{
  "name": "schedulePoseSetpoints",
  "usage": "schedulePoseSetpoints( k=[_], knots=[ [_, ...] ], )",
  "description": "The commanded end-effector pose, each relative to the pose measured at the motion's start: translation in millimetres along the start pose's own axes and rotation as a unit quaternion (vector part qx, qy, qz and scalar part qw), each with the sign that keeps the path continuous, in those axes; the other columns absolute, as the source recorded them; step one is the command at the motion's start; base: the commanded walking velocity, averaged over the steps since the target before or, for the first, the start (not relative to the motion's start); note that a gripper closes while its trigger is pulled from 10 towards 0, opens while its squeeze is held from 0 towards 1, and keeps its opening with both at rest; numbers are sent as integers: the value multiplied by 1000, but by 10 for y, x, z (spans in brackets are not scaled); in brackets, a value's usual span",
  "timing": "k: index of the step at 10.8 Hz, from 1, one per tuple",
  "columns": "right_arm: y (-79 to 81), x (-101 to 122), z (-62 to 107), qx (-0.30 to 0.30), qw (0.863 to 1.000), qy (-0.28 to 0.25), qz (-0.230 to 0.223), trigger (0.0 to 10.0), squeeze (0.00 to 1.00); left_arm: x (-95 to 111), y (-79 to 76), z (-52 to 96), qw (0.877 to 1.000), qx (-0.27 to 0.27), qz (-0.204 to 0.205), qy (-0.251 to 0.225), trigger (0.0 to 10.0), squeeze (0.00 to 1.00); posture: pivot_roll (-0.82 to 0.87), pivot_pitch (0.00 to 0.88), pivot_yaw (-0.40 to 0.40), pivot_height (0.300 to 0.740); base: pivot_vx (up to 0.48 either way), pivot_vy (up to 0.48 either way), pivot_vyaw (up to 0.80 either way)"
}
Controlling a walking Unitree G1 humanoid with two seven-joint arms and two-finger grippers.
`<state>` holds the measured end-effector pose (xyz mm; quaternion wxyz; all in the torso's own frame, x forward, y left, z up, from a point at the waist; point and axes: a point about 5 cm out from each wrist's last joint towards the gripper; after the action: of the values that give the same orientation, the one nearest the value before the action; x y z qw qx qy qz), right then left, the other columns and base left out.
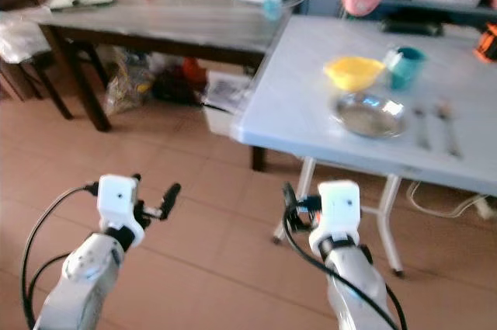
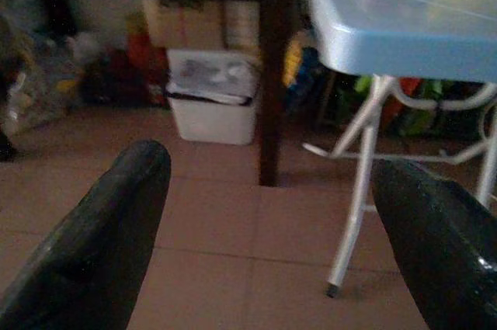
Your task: Setting the table
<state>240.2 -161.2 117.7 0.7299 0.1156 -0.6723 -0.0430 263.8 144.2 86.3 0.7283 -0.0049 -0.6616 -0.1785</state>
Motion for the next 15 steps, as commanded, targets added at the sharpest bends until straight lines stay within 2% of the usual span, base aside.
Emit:
schedulePoseSetpoints(
  k=[1,4,5,6,10,11,12,13,15],
  knots=[
    [-48,52,12,-10,1000,-13,2,10000,0,31,-37,-19,1000,-9,-4,-6,10000,0,-34,45,36,740,0,-352,0],
    [-31,95,-22,-8,1000,-22,7,10000,0,42,-31,-37,1000,-7,-3,-9,10000,0,-32,40,31,740,0,-350,0],
    [-37,106,-27,-9,1000,-25,9,10000,0,90,-46,-36,1000,-10,1,-29,10000,0,-36,38,29,740,0,0,0],
    [-42,112,-19,-8,1000,-26,14,10000,0,139,-45,-33,999,-3,-16,-41,10000,0,-36,37,30,740,0,0,0],
    [-53,131,13,-9,999,-28,17,10000,0,276,40,7,996,25,-36,-75,10000,0,-40,47,34,740,0,0,0],
    [-62,128,15,-10,999,-27,17,10000,0,277,47,4,996,29,-36,-74,10000,0,-40,49,34,740,0,0,0],
    [-55,127,17,-9,999,-27,17,10000,0,287,30,-3,997,14,-11,-80,10000,0,-45,50,33,740,0,0,0],
    [-55,130,19,-8,999,-27,17,10000,0,288,15,-3,997,8,-6,-82,10000,0,-47,50,32,740,0,0,0],
    [-78,129,38,-12,999,-26,17,10000,0,251,-9,13,997,1,0,-79,10000,0,-54,51,33,740,321,0,0]
  ],
)
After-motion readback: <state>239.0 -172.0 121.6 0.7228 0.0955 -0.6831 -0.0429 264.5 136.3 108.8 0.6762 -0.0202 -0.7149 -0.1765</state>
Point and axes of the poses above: a point about 5 cm out from each wrist's last joint towards the gripper, its own z axis pointing back from the gripper into the wrist, its own x axis along the axis of the wrist's last joint, y = z × x, and after that the axes turned 15 degrees about -z, right-handed
